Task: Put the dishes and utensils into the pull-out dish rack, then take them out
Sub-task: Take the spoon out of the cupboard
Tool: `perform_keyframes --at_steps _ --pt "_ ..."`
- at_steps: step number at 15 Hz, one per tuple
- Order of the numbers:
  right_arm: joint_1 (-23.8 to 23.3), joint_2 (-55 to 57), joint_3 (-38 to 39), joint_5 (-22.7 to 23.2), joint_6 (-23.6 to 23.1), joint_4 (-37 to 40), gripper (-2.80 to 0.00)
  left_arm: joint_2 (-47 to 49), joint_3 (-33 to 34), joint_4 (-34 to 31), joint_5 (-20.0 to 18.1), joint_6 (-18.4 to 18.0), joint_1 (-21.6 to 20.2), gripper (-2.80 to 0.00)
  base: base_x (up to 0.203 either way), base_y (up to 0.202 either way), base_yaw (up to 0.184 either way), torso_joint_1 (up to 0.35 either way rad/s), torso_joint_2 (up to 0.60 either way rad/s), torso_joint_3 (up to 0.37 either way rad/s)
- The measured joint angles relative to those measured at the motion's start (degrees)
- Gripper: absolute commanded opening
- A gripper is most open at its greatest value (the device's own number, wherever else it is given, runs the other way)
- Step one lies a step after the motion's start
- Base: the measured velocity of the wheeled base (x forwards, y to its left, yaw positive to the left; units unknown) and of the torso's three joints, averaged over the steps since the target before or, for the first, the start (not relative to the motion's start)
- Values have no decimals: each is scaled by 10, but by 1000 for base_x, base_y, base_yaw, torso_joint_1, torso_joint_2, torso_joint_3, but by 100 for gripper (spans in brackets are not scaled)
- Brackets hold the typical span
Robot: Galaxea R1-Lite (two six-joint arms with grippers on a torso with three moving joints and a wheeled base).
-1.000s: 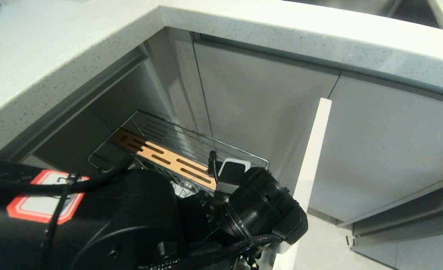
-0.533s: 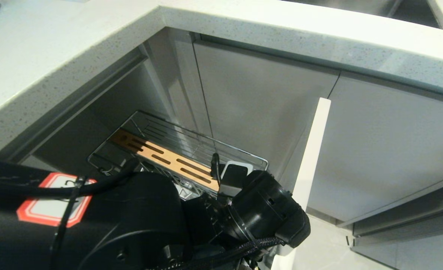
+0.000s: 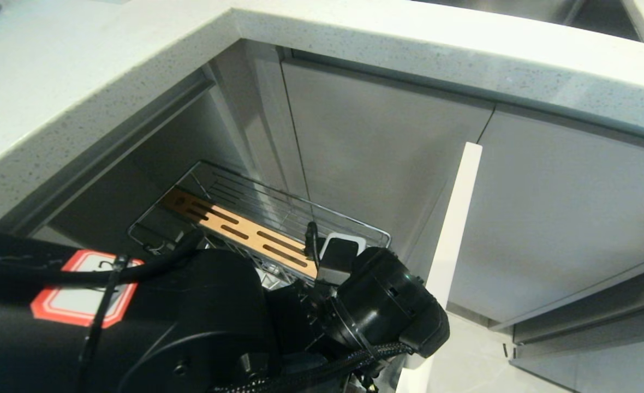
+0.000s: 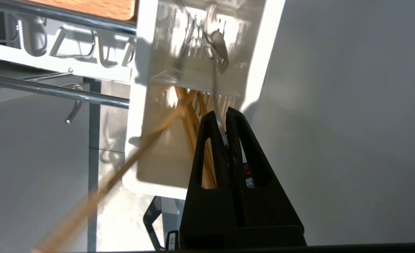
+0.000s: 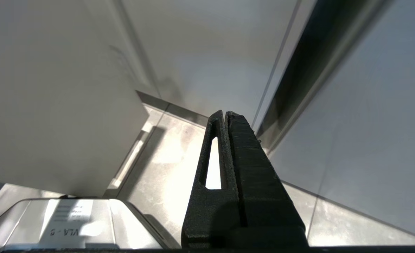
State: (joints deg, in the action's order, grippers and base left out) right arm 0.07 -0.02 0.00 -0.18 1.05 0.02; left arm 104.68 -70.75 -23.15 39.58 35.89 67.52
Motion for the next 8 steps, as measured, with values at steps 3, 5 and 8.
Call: perform_keyframes --at_steps 3,5,8 --pt "0 0 0 0 0 0 -280 1 0 0 1 0 0 -280 0 0 0 0 0 0" --pt "0 0 0 0 0 0 -280 1 0 0 2 0 0 -280 0 0 0 0 0 0" --pt "0 0 0 0 0 0 -280 1 -4 2 37 1 -4 -280 0 0 0 0 0 0"
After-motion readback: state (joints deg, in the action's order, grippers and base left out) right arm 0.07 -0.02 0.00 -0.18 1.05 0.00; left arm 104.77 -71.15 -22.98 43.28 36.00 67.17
